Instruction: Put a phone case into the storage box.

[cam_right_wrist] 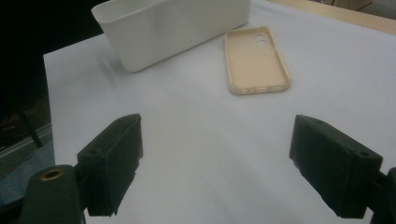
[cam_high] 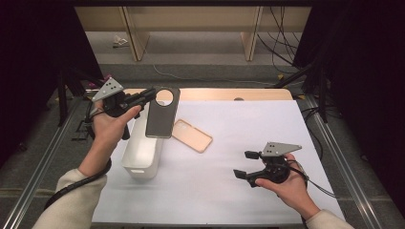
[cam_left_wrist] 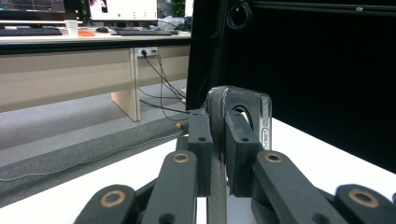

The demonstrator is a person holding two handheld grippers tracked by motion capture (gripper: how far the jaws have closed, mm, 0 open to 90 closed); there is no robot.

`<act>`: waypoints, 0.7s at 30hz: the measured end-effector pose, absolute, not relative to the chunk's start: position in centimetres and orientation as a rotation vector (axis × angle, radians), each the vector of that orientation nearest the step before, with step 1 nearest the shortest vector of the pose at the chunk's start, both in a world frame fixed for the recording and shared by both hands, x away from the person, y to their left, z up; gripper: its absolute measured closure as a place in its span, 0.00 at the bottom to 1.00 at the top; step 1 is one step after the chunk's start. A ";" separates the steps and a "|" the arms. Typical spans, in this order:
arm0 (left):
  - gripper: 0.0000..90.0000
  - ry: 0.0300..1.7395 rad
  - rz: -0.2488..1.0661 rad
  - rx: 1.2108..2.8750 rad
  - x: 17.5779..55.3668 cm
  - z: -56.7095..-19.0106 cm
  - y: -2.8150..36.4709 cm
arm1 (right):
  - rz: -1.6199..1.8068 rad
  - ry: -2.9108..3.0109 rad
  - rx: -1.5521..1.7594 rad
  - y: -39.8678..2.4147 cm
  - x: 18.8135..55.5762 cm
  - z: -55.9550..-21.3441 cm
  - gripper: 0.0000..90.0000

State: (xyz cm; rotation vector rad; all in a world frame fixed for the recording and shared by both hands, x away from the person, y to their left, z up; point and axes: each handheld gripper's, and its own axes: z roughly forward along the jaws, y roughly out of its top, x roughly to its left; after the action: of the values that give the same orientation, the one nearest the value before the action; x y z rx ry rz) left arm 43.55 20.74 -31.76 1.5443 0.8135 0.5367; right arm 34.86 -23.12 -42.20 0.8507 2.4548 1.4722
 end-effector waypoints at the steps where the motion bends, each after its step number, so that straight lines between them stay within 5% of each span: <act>1: 0.91 0.815 0.539 1.544 43.6 -31.7 20.9 | 1.471 2.457 0.852 -23.1 34.9 -42.2 0.20; 21: 0.91 0.815 0.580 1.562 44.5 -31.4 22.3 | 1.469 2.460 0.850 -23.1 34.9 -42.3 0.20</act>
State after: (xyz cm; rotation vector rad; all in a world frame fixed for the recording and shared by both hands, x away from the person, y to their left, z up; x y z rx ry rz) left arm 44.54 22.26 -31.39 1.5622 0.8146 0.5801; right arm 34.88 -23.10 -42.25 0.8501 2.4598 1.4688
